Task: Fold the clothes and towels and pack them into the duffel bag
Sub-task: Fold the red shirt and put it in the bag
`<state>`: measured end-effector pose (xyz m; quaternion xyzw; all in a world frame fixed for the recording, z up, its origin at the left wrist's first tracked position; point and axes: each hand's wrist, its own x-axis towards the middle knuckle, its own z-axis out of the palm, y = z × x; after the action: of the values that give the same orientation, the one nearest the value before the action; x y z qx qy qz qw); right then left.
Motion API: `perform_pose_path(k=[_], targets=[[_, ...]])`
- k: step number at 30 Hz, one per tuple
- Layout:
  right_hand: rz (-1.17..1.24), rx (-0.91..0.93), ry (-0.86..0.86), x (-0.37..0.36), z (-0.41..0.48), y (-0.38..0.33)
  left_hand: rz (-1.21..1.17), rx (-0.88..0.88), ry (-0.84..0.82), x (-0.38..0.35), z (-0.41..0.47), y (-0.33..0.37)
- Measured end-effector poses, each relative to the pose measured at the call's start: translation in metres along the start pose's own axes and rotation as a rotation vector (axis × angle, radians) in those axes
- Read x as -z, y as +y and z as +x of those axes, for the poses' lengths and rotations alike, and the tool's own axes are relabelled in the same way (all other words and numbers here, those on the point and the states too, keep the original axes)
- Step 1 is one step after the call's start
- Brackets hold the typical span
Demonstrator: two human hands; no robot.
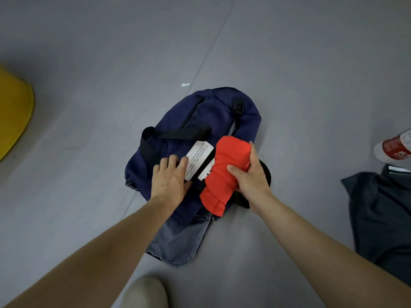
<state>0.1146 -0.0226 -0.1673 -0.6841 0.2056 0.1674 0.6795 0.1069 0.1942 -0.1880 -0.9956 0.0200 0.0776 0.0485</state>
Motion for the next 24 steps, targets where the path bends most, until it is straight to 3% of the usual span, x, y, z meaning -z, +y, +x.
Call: perform_pose_path(k=[7, 16, 24], targets=[[-0.023, -0.036, 0.017, 0.000, 0.002, 0.004, 0.083, -0.021, -0.140, -0.002, 0.005, 0.004], [-0.088, -0.006, 0.003, -0.005, 0.003, 0.002, -0.475, 0.154, 0.427, 0.075, 0.001, -0.040], [-0.058, 0.005, -0.029, -0.061, 0.024, -0.017, -0.694, 0.184, 0.439, 0.085, -0.015, -0.047]])
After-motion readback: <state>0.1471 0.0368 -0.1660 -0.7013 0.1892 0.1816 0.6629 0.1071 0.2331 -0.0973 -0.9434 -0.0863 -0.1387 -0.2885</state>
